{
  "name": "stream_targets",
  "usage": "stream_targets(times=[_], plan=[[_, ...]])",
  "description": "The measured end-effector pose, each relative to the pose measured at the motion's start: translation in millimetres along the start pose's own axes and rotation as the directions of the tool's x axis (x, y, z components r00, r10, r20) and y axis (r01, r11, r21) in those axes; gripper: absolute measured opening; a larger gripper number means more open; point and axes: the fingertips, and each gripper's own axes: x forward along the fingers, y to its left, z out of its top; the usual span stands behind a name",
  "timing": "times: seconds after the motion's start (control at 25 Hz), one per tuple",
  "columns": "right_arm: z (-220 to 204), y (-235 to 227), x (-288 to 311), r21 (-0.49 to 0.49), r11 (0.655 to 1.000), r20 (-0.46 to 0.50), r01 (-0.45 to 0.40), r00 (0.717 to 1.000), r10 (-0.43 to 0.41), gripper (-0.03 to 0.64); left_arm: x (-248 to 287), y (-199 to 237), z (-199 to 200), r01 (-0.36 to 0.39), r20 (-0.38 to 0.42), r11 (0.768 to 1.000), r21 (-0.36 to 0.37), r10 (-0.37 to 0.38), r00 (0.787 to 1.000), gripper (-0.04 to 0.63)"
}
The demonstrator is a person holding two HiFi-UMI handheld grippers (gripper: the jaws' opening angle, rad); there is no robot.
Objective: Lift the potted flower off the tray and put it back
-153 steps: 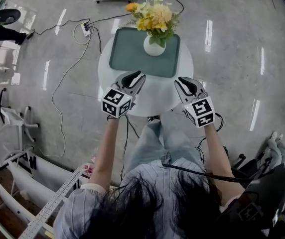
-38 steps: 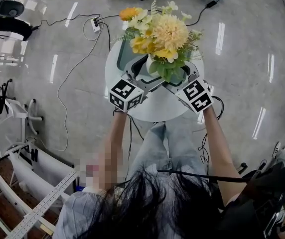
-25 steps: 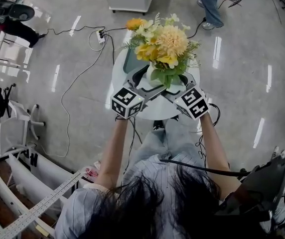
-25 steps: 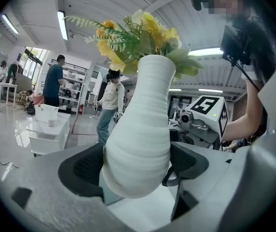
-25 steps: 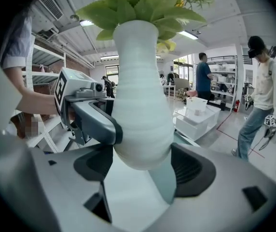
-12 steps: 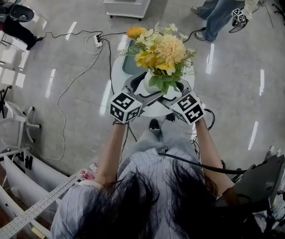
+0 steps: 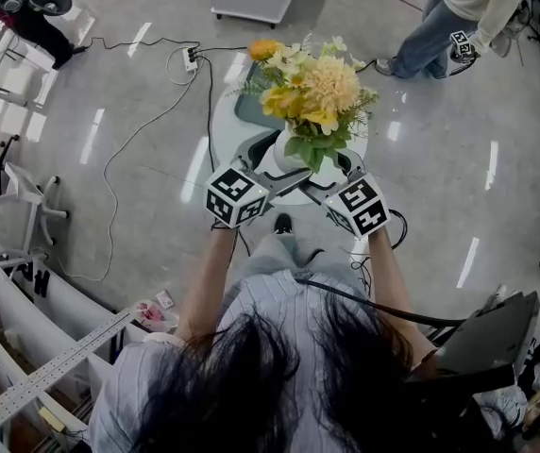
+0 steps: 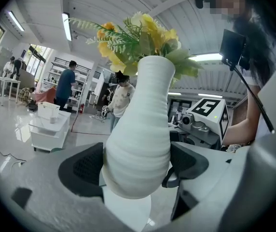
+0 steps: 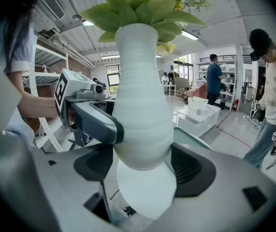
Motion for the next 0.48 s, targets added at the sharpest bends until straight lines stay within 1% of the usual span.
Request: stream_targets(times=[0.28, 0.48], plan=[[-9.2, 5.8, -32.1, -0.021, 0.999, -0.011, -0.028, 1.000, 0.028, 0.360, 7.1, -32.4, 0.8, -0.026, 0.011, 0.999, -0.020, 0.026, 1.000, 0.417], [-31.6, 6.3, -54.3, -0.039, 0.998, -0.019, -0.054, 0.998, 0.053, 0.360, 16.4, -59.8, -7.2, -0.066, 0.008, 0.998, -0.025, 0.066, 0.998, 0.418]])
